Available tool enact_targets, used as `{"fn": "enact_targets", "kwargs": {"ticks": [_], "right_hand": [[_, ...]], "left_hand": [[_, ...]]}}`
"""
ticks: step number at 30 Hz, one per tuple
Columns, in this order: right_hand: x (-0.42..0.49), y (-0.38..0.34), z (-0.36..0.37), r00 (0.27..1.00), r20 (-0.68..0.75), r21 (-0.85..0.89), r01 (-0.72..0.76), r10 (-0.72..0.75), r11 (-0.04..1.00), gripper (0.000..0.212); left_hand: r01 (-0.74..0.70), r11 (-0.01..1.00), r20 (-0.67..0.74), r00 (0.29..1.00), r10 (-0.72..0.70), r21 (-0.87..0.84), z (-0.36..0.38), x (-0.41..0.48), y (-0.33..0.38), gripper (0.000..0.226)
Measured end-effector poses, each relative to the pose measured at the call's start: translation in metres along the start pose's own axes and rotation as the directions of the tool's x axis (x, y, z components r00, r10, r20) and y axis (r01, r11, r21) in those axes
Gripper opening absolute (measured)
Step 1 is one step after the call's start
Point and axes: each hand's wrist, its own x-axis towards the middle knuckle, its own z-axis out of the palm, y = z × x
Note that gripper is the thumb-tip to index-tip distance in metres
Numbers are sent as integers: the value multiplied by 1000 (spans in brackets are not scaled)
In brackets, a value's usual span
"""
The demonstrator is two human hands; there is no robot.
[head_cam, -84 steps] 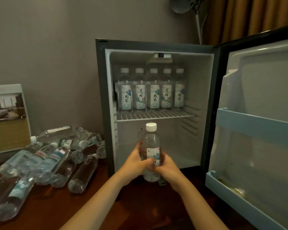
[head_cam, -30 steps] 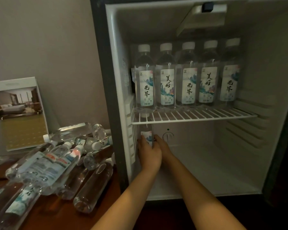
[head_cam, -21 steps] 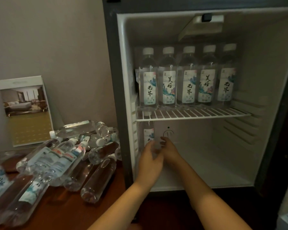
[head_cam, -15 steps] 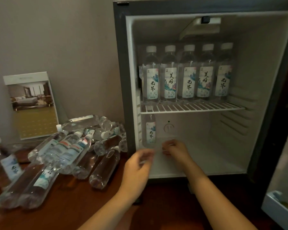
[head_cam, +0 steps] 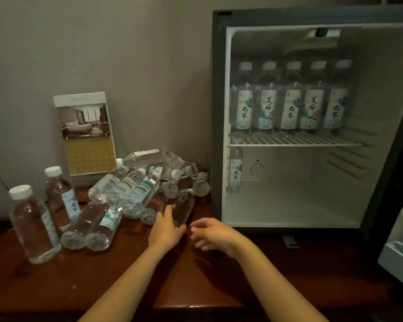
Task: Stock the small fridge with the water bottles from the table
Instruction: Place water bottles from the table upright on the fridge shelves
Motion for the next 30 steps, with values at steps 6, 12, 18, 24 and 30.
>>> {"fn": "enact_targets", "kwargs": {"ticks": [6, 12, 18, 24, 30], "right_hand": [[21, 4, 31, 966, -223, 194, -87, 130, 977, 46], [36, 8, 49, 959, -275, 266, 7, 69, 964, 37], [36, 13, 59, 947, -319, 368, 87, 38, 926, 41], [25, 15, 63, 942, -335, 430, 183, -32, 884, 64], [12, 12, 65, 939, -321, 581, 298, -123, 757, 74]], "left_hand": [[-19, 986, -47, 999, 27, 165, -12, -22, -10, 64], [52, 990, 100, 994, -39, -134, -42, -38, -30, 34], [141, 919, 250, 967, -48, -369, -64, -47, -52, 13], [122, 924, 368, 930, 21, -362, -78, -56, -56, 7], [81, 876, 382, 916, 123, -475, -77, -70, -53, 24]]}}
